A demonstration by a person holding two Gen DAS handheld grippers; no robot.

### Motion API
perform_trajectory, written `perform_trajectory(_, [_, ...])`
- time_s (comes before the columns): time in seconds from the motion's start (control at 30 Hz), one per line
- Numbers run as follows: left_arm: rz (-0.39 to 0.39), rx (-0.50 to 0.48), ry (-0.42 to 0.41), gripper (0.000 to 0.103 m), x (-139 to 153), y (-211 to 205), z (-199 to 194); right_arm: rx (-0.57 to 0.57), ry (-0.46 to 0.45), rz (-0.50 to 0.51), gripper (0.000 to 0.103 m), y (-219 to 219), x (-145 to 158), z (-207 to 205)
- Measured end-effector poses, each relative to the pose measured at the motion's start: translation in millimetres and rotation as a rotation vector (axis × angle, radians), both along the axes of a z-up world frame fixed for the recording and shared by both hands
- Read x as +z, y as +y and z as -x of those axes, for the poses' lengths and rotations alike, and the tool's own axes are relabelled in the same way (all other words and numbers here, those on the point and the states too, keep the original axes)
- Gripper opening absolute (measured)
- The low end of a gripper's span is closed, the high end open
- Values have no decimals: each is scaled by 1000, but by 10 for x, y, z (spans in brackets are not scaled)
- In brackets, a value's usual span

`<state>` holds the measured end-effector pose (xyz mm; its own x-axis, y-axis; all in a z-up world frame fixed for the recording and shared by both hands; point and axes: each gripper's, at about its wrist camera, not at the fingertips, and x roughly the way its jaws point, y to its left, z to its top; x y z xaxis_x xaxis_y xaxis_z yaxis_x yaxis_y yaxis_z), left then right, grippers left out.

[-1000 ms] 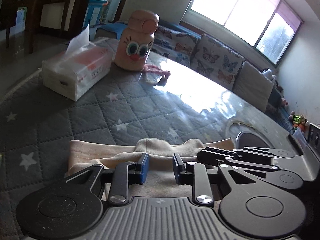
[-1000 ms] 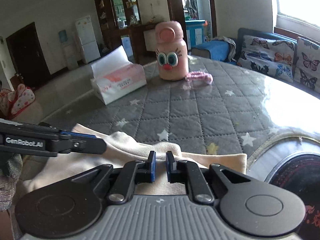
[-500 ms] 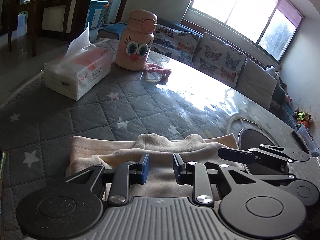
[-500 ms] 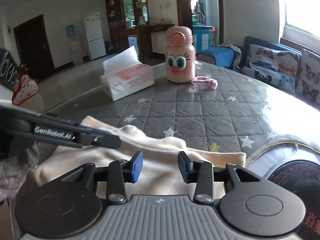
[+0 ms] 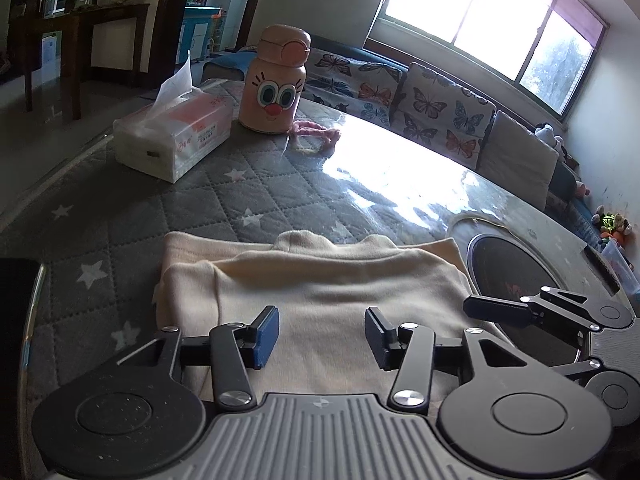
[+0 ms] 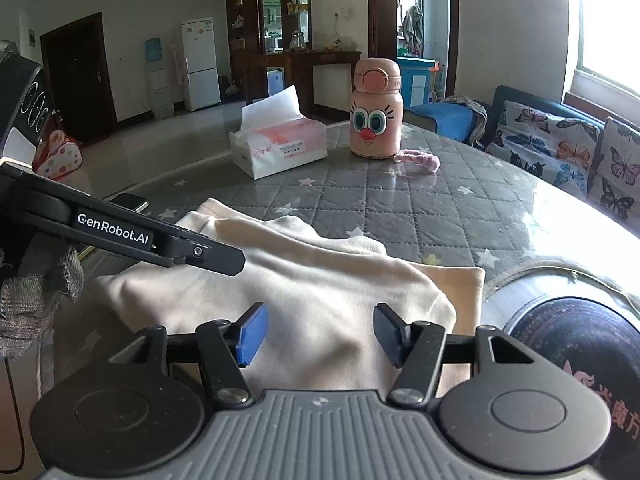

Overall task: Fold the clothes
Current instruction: 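Lay the folded edge down and open both grippers, then press the folded sweatshirt flat with both open grippers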

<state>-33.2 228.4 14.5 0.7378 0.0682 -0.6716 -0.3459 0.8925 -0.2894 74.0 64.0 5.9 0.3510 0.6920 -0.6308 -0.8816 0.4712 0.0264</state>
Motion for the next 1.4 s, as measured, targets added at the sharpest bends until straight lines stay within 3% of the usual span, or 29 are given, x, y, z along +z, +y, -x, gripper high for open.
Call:
perform_trajectory(0.37, [-32,7,-2,53,-38,-158,365,10,-80,40,62,-118,-71,278])
perform_trajectory(0.83, [-72,20,-39,55,0,-226,589,15,-44,0,62,-366,2,346])
perform_trajectory(1.1, [-69,37,-47,53,-25,-202,672,20,-42,26,62,-399,-68,383])
perform_trajectory(1.23, [-80,72,-63,53,18,-153,709,-13,-56,-19,62,-412,37,343])
perform_trajectory(1.4, [-83,110,-32,53,-70,-65,703,-74,-49,2,62,-357,-36,243])
